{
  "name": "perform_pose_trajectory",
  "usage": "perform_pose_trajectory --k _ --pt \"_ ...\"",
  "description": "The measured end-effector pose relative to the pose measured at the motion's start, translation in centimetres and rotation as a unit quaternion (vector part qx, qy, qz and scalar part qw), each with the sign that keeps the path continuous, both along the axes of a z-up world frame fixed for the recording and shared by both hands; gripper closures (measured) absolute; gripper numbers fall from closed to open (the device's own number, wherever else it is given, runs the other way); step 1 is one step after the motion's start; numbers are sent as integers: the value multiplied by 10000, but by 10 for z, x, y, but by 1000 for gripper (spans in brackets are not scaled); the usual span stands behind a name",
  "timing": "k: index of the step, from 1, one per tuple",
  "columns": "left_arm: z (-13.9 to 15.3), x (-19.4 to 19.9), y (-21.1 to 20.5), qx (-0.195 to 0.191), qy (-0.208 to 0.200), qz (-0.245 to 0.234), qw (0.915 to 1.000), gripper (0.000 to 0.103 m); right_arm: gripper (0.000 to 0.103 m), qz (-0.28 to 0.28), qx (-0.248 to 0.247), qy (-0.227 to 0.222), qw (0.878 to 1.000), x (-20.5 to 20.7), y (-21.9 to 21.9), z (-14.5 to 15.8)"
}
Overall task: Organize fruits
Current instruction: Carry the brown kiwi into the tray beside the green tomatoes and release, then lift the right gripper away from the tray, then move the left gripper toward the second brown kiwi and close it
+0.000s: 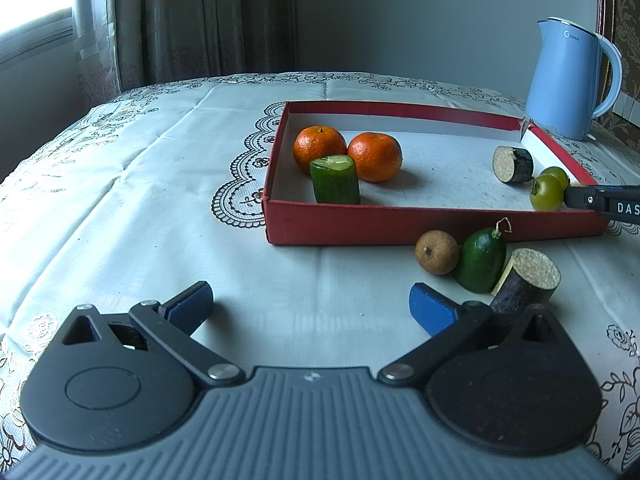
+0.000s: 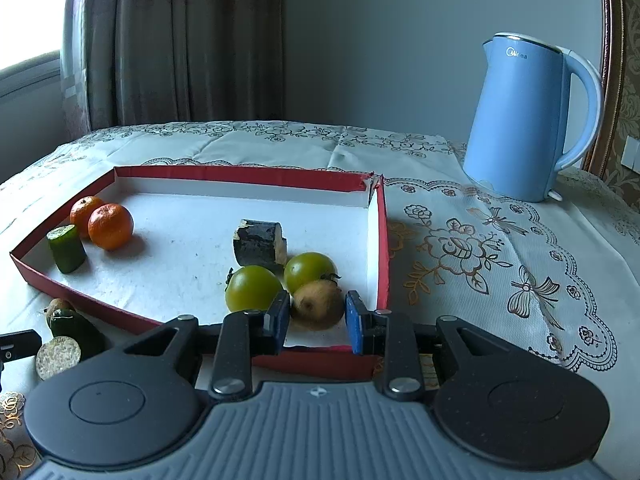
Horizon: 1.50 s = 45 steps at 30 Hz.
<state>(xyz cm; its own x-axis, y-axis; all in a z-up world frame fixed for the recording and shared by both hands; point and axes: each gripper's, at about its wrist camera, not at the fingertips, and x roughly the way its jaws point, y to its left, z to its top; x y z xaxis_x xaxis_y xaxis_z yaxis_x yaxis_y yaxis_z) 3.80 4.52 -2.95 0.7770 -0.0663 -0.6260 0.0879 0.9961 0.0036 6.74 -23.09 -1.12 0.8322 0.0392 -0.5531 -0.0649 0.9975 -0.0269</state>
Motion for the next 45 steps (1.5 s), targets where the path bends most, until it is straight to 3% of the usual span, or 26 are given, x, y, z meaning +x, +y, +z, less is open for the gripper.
perform_pose_trajectory --k 12,16,17,21,27,37,40,45 --pt "0 0 0 1 0 0 10000 0 71 81 101 -90 9999 -16 -3 9" --pt "0 0 0 1 0 0 10000 0 41 117 -64 -346 9993 -42 -1 14" --pt "0 0 0 1 0 0 10000 0 40 131 -119 -448 9988 -51 0 14" --pt "0 0 0 1 0 0 10000 0 40 245 -311 -624 9973 -74 4 14" --pt "0 0 0 2 1 0 10000 0 40 463 -374 -413 9974 -76 10 1" --pt "1 -1 -1 63 -24 1 10000 0 40 497 63 -99 9987 -62 0 -13" --pt "2 -2 -5 101 -8 74 9999 0 35 522 162 17 9985 -58 -3 -15" --pt "7 2 -13 -182 57 -65 9998 0 35 491 340 141 9981 -54 -8 -17"
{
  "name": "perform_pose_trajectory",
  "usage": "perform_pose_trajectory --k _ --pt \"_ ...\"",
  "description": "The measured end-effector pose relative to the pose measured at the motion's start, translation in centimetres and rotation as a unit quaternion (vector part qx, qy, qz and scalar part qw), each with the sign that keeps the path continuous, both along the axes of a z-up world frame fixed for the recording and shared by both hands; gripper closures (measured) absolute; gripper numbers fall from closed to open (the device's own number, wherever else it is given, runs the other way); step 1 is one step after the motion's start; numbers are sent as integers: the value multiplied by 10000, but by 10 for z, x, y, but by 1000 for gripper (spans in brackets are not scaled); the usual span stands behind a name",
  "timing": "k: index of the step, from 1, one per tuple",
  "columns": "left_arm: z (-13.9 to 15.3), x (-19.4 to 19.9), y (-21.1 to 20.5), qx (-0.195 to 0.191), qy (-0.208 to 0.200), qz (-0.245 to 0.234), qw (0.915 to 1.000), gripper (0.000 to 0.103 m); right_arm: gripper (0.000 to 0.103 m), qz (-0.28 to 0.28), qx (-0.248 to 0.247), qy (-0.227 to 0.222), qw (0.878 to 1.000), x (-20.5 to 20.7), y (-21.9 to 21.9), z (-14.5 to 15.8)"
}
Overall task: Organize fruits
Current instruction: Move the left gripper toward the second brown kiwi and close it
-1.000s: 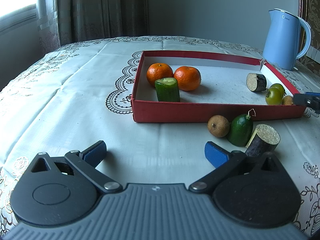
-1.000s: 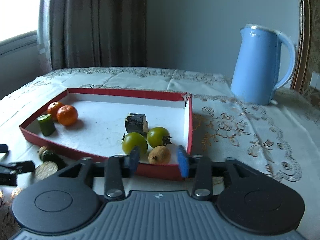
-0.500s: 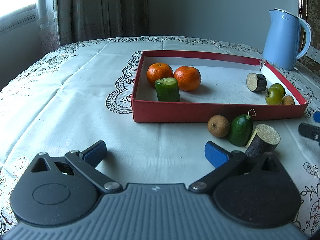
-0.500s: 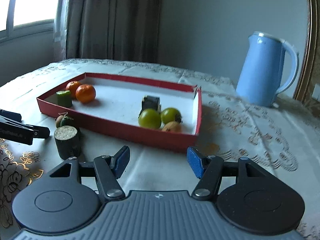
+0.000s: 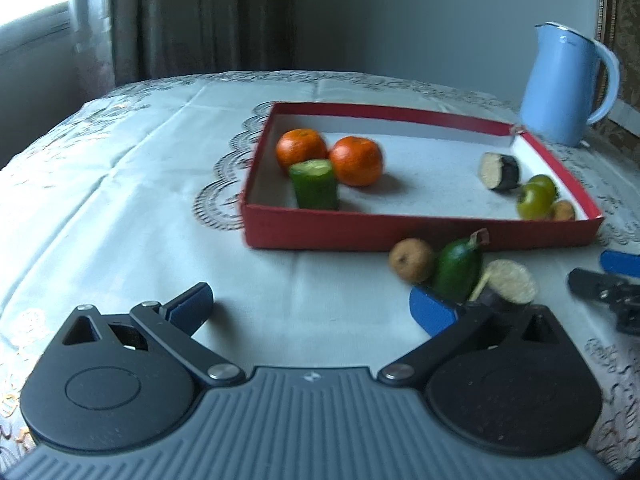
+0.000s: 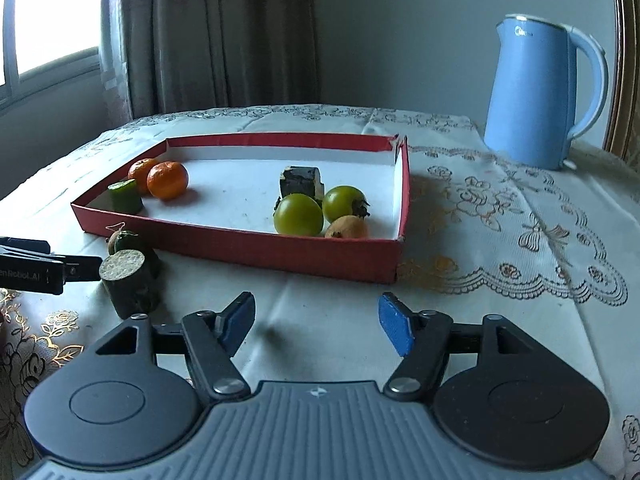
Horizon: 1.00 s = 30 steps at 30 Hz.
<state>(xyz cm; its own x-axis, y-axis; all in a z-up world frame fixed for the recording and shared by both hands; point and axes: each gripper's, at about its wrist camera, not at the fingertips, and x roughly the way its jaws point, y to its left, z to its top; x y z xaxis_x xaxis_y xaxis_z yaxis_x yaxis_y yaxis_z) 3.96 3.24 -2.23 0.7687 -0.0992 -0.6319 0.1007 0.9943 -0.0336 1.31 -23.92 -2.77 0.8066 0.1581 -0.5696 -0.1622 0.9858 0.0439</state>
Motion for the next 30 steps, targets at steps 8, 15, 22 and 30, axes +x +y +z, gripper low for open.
perform_pose_trajectory --k 8,15,22,30 --pt "0 10 -14 43 13 94 9999 0 28 -45 88 51 9999 1 -3 -1" --pt "4 8 -18 -126 -98 188 9997 0 26 -26 76 88 9999 2 -2 -1" --pt "6 10 -23 -93 -207 183 9996 2 25 -46 73 90 9999 2 -2 -1" --pt "8 2 -29 -42 -322 -121 9994 20 23 -71 65 92 9999 2 -2 -2"
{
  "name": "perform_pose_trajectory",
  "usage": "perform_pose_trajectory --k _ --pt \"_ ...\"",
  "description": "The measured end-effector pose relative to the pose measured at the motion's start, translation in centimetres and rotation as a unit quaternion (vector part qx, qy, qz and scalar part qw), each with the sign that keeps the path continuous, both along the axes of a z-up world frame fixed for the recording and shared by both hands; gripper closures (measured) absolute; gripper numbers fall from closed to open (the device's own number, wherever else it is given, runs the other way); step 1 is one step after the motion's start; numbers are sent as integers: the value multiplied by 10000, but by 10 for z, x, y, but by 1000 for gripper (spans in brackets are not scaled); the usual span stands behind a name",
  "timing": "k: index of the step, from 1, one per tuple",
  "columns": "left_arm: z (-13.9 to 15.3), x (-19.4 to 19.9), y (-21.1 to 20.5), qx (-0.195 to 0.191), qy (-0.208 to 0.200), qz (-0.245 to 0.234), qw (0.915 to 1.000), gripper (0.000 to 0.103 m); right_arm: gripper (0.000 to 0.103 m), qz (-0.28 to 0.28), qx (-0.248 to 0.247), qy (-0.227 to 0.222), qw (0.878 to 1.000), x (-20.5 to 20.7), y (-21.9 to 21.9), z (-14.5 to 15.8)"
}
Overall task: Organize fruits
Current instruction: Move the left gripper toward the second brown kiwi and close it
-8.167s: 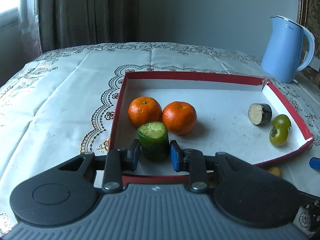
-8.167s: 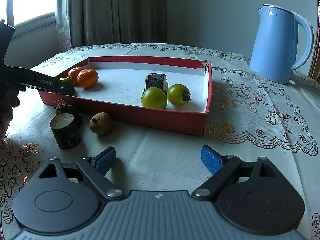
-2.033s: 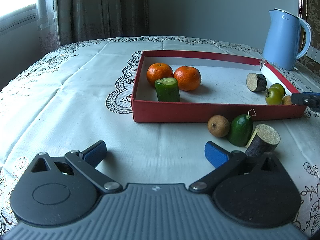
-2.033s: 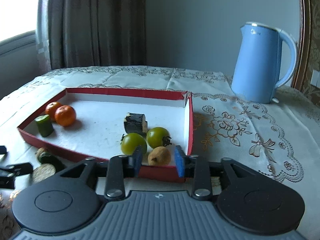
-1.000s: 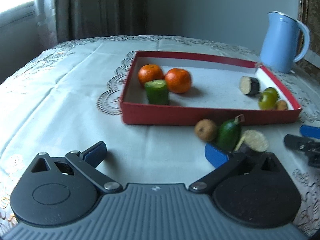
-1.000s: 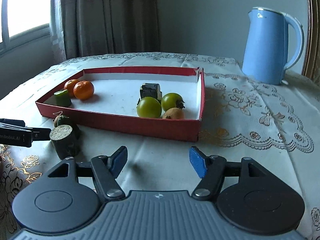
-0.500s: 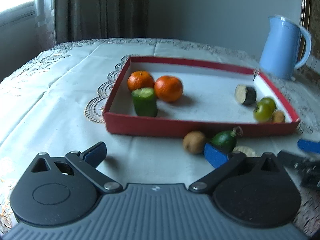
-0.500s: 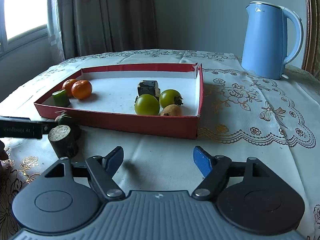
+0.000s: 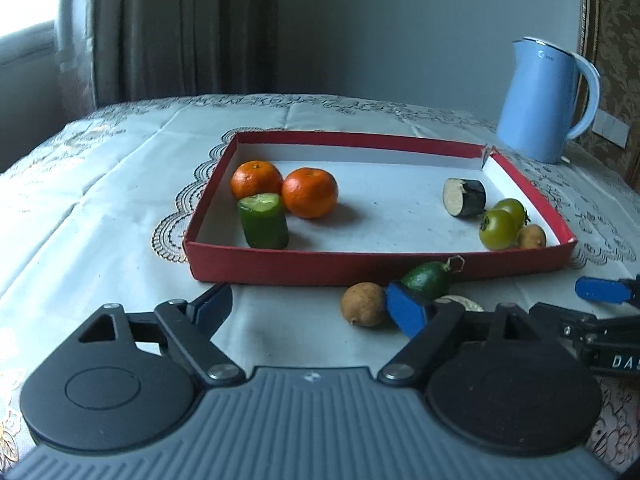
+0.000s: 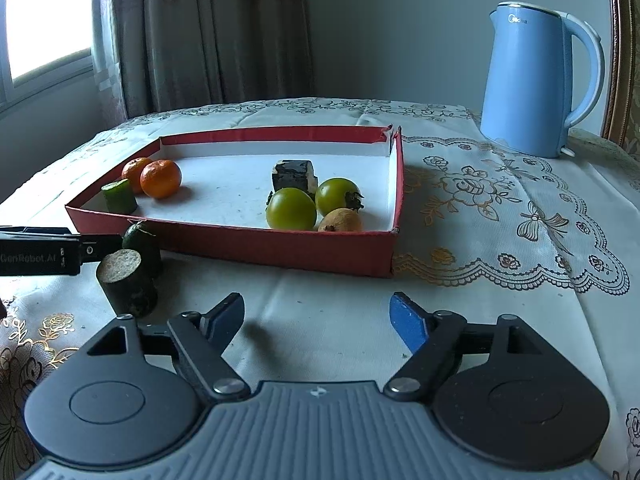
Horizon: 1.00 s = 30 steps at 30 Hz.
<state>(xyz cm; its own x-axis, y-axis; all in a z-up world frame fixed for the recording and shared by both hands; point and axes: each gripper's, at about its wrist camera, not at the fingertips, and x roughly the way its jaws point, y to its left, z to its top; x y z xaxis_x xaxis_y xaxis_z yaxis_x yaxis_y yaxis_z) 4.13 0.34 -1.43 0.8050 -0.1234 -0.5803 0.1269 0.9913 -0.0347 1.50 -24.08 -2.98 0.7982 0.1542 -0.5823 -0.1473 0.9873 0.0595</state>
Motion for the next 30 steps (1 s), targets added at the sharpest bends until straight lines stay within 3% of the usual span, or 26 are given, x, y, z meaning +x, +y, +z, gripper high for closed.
perform_pose_trajectory --k 4,6,8,11,21,22,24,27,30 --pt "1 4 3 -108 164 -103 9998 21 23 -5 -4 0 10000 0 0 0" --pt "0 -1 6 20 201 -269 9994 21 23 -12 -2 0 10000 0 -1 0" --pt "-3 -2 9 150 188 -162 9996 23 22 -4 -5 5 10000 0 -1 0" --pt "-7 3 12 40 311 -171 9994 22 22 8 -14 11 10000 0 0 0" --pt "-8 10 -6 160 242 -384 9988 23 20 13 -20 18 10000 1 0 0" --pt "-8 10 -6 138 247 -393 9988 25 20 14 -23 18 10000 0 0 -1" --pt "-7 9 -6 32 242 -545 9982 46 20 14 -22 18 10000 0 0 -1" --pt "-5 5 -12 -61 222 -767 9968 70 20 13 -21 17 10000 1 0 -1" --pt "-5 2 -20 20 115 -861 9962 73 20 14 -22 18 10000 1 0 -1"
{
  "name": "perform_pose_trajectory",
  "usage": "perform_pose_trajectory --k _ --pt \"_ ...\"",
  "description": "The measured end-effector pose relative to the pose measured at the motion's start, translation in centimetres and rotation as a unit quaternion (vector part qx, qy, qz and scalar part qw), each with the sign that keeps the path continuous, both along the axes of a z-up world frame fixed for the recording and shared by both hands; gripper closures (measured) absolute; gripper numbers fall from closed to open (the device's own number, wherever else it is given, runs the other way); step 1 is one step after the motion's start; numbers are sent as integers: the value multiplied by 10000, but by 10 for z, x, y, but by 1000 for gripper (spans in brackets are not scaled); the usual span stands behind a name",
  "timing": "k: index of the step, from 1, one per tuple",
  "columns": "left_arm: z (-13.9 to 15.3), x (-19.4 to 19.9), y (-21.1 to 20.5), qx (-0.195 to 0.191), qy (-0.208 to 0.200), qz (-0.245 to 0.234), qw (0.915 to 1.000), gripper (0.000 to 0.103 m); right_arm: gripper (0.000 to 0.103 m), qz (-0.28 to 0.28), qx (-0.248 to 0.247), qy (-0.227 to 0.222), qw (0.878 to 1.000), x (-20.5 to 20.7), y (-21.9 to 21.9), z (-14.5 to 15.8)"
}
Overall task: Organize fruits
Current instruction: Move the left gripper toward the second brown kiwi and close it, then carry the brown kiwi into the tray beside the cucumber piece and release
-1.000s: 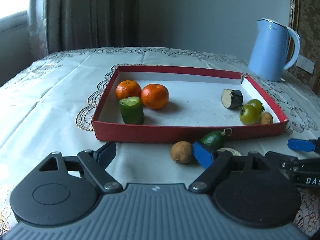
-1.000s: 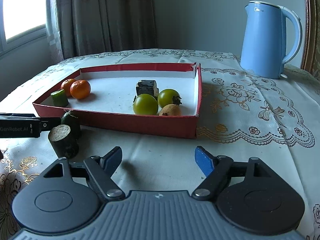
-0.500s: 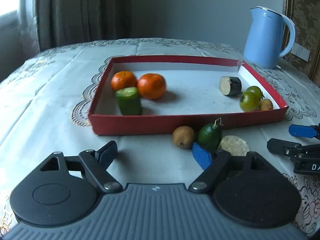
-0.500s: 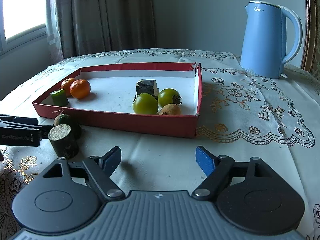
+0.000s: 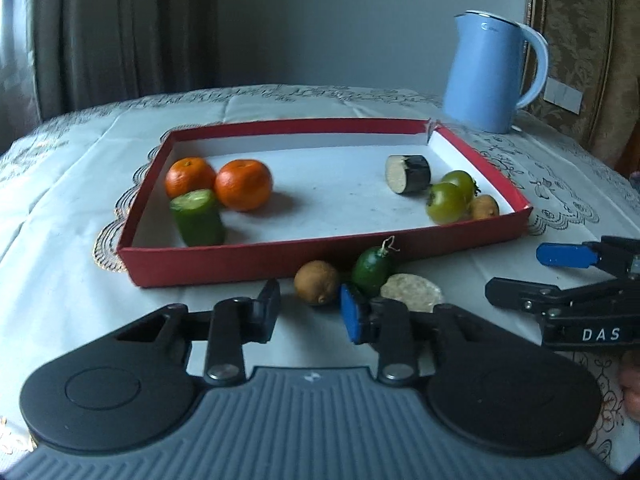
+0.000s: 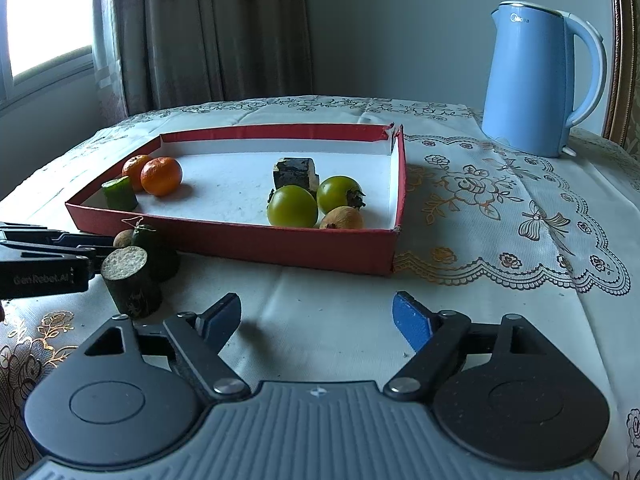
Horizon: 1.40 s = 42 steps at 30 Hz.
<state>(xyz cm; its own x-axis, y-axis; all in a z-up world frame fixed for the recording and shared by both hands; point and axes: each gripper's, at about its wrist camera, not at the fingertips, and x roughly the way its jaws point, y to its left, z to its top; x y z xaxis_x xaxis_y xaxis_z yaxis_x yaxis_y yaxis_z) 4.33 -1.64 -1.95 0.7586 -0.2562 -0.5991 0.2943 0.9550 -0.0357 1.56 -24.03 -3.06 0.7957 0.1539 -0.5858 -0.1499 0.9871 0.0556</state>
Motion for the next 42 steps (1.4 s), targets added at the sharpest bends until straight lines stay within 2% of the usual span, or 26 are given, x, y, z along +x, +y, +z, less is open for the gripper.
perform_pose_trajectory --k 4,6,19,27,37,42 --pt "0 2 -4 50 -20 -1 10000 74 20 1 -1 0 10000 0 0 0" --pt "-1 3 -4 57 -34 0 10000 80 20 2 -3 1 10000 0 0 0" --pt "0 -7 10 34 -82 16 10000 80 18 6 -5 5 10000 0 0 -1" --pt "11 -1 28 -316 143 208 9992 80 18 4 -8 5 10000 1 1 -1" --pt "40 5 23 -336 -219 146 9991 80 16 34 -64 25 10000 0 3 -2" --pt "42 23 21 -270 -243 251 9990 80 15 35 -77 30 10000 1 3 -2"
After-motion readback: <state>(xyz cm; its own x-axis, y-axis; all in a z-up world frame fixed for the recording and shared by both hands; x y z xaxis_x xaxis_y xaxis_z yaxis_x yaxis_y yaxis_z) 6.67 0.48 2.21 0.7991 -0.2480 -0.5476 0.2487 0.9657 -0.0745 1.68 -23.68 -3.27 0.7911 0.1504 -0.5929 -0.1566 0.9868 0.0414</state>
